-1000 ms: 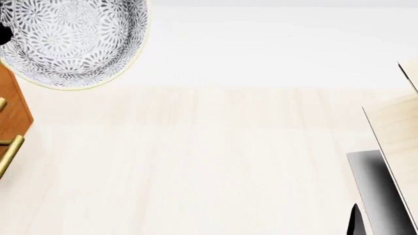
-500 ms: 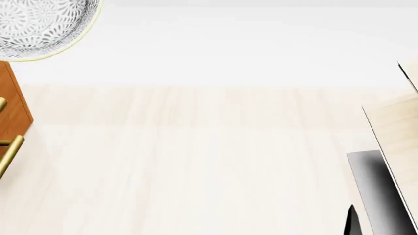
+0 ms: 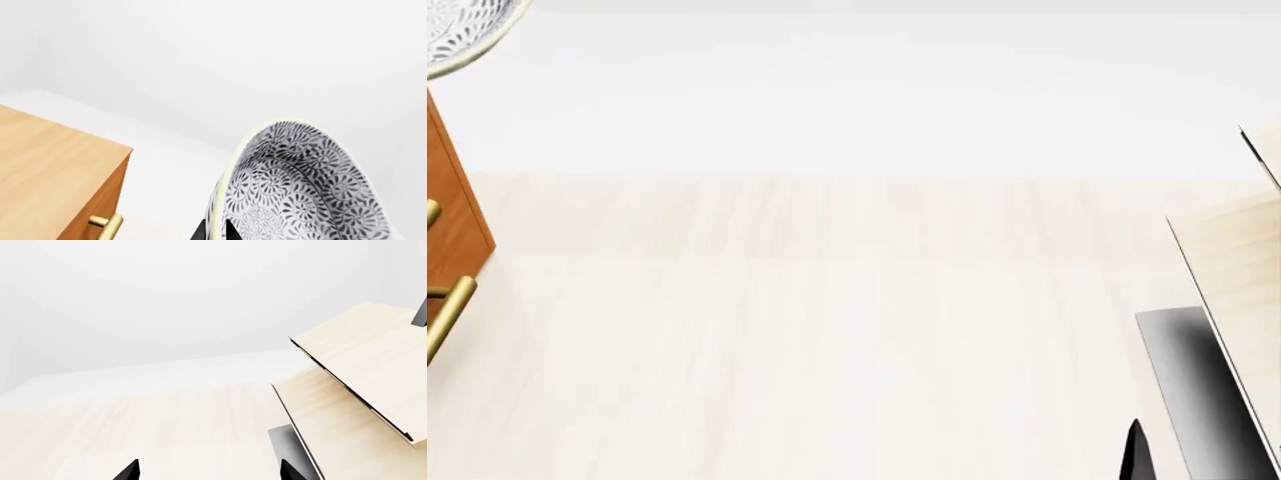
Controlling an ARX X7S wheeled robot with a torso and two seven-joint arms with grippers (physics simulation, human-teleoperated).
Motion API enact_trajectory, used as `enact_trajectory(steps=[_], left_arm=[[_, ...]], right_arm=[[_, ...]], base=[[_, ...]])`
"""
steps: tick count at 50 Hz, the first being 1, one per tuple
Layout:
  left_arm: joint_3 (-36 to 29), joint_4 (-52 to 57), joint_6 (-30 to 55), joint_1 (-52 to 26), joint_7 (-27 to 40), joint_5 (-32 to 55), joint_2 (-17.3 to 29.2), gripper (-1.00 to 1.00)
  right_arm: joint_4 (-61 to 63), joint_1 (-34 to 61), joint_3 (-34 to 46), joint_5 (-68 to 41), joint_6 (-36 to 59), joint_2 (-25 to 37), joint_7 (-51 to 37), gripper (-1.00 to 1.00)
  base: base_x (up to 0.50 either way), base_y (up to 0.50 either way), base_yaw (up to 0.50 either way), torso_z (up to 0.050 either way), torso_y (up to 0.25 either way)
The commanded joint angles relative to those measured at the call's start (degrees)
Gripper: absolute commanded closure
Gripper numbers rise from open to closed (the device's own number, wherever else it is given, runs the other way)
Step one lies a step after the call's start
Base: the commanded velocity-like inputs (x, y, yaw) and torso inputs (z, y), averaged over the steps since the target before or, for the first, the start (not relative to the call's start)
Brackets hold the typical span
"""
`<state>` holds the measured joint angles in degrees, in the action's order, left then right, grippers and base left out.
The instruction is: Close the top drawer of the cabinet and put the bowl on top of it.
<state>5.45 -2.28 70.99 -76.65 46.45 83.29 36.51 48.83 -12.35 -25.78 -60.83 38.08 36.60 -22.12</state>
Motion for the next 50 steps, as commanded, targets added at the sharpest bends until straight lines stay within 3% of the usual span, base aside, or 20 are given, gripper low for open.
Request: enact_trajectory(steps=[1,18,50], left_arm=[[1.01,-3.12,1.25,-3.31,4.64,2.53,0.53,1.00],[3.09,-7.39,1.35,-7.96,11.36,5.84,2.10,1.00],[2.93,-15.06,-1.62,-13.64,8.47,1.38,8.15,1.00]], right_arm=[[-0.07,-0.59,0.13,0.66,-0.54,-0.24,0.49,-1.00],[0.49,-2.28,-0.72,0.81,-1.40,-0.55,0.99,-1.00],[1.23,-1.17,0.74,0.20,-0.86,0.31,-0.22,-1.00]], base=[[0.00,0.00,0.00,0.000,0.000],[0.00,0.00,0.00,0.000,0.001],[0.00,0.00,0.00,0.000,0.000]])
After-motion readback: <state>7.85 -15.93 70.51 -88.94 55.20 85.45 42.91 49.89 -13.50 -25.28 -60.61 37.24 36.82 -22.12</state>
